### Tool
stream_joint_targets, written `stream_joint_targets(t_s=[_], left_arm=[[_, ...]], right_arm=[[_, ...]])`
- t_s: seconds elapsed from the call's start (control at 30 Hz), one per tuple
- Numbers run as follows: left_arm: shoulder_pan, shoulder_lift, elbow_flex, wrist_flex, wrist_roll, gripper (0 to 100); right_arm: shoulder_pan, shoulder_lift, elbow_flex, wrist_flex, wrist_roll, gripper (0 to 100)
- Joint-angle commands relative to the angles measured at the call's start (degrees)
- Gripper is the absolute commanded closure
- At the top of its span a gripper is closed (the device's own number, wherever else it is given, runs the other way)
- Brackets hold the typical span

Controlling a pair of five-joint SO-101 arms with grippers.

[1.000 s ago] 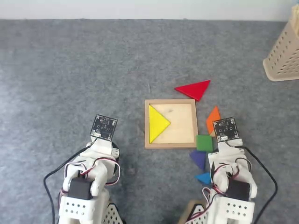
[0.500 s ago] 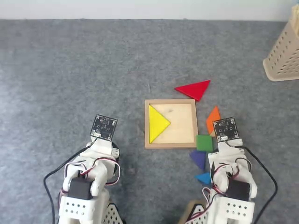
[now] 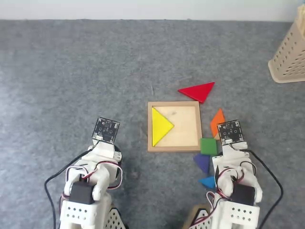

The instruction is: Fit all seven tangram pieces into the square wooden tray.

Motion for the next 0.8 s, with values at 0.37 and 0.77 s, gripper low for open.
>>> stream_joint_targets(t_s=[0.37,0.77], left_arm=[[0.4,-1.2,-1.1,0.4,0.4,99],[0.4,-1.2,-1.1,0.4,0.4,99]], right_arm=[[0.4,-0.7,1.0,0.3,0.7,97.4],[0.1,-1.2,1.0,-0.1,0.4,97.2]])
